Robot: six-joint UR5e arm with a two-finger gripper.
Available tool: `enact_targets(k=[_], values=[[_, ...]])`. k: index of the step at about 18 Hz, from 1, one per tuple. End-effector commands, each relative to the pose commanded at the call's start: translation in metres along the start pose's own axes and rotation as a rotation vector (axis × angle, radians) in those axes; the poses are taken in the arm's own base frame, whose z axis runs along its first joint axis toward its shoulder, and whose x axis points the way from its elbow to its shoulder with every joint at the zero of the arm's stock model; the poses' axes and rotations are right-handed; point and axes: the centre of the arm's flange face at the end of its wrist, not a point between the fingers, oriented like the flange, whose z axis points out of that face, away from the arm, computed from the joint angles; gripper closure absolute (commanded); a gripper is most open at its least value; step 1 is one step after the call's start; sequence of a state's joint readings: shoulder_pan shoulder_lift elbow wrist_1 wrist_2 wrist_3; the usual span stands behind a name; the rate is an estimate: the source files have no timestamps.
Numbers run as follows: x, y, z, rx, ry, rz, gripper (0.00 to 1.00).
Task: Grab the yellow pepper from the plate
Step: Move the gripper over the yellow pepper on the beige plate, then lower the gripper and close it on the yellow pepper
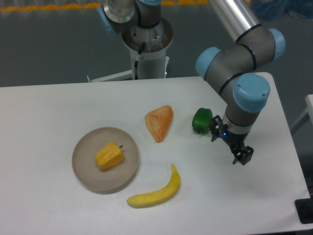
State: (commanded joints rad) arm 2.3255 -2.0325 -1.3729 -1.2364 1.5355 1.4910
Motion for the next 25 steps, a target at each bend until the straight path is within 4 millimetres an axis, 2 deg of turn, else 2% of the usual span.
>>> enact_targets(k=[3, 5, 6, 9, 12, 14, 18, 21, 23, 25], values=[[0.002, -0.004, 0.0, 0.009, 0.003, -0.011, 0.0], [0.012, -0.014, 0.003, 0.041, 0.02, -0.004, 0.0], [0.026, -0.033, 0.004, 0.065, 0.034, 0.003, 0.0], [0.052, -0.08, -0.007, 0.077, 0.035, -0.04, 0.0], [0.079, -0.127, -0.008, 0.077, 0.054, -0.077, 0.0], [0.103, -0.156, -0.011, 0.079, 0.059, -0.077, 0.0], [0.167, -0.239, -0.002, 0.06, 0.085, -0.121, 0.0], [0.197, -0.266, 0.021, 0.034, 0.124, -0.186, 0.0], [0.207, -0.274, 0.031, 0.021, 0.138, -0.199, 0.0], [0.207, -0.276, 0.04, 0.013, 0.147, -0.206, 0.0]])
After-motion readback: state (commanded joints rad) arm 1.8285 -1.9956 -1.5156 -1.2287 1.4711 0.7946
